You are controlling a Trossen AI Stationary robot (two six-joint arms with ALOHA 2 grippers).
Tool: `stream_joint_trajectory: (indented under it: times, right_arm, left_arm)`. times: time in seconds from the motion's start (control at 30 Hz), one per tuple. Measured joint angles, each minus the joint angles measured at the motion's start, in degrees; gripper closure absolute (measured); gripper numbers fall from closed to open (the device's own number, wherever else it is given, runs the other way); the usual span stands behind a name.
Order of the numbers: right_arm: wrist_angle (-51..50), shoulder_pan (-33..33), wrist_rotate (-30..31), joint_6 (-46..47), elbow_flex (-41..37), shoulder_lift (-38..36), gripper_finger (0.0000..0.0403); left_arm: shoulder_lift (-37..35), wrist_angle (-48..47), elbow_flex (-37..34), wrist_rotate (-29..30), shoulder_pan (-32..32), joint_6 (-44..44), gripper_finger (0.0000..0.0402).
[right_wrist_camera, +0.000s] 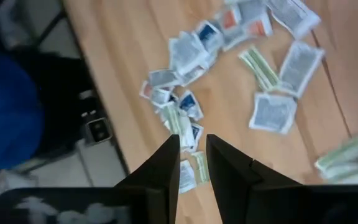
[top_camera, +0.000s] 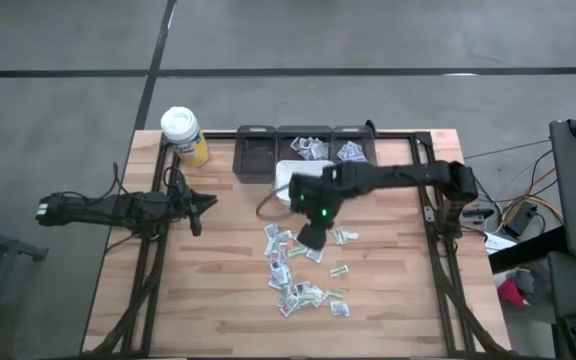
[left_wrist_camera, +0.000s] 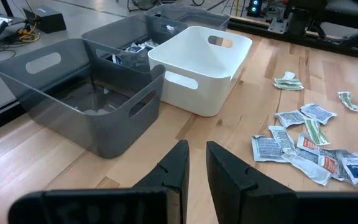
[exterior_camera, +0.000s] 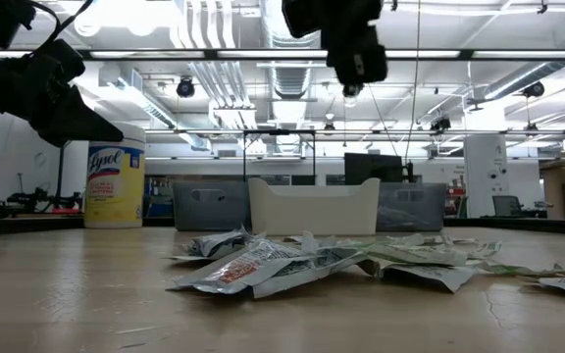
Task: Pick & Place First Aid Supplies
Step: Put the alcohol pad into the middle black bin
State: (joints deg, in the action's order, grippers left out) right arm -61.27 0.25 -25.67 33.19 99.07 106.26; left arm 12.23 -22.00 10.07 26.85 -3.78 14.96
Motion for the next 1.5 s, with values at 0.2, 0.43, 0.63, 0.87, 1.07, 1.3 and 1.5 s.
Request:
stream_joint_trajectory:
  times: [0.2, 0.43, 0.63, 0.87, 1.07, 1.3, 1.5]
  right_arm:
    - [-2.98, 5.41, 10.97, 11.13, -1.61, 0.11, 0.0312]
    - [-2.79, 7.30, 13.89, 16.37, -6.21, 0.11, 0.0273]
    - [-1.08, 7.01, 17.78, 15.87, -12.13, 0.13, 0.0250]
    - [8.16, 6.04, 19.46, 11.75, -18.74, 0.20, 0.0261]
    - [11.12, 5.60, 19.68, 10.28, -21.60, 0.36, 0.0275]
    - [15.51, 5.23, 19.63, 8.50, -23.19, 0.63, 0.0274]
    - [15.40, 3.78, 19.64, 6.64, -23.50, 0.63, 0.0259]
  left_arm:
    - [0.00, 0.04, 0.00, 0.00, -0.01, 0.00, 0.0348]
    - [0.00, 0.13, 0.00, -0.04, -0.01, 0.15, 0.0348]
    - [0.00, 0.20, 0.00, -0.13, 0.01, 0.39, 0.0348]
    - [-0.02, 0.79, 0.00, -0.54, 0.01, 0.50, 0.0348]
    - [-0.02, 1.05, 0.00, -2.84, -0.01, 0.55, 0.0348]
    - [-0.02, 1.46, 0.00, -2.99, -0.01, 0.52, 0.0348]
    - [0.00, 1.44, 0.00, -2.99, -0.01, 0.50, 0.0348]
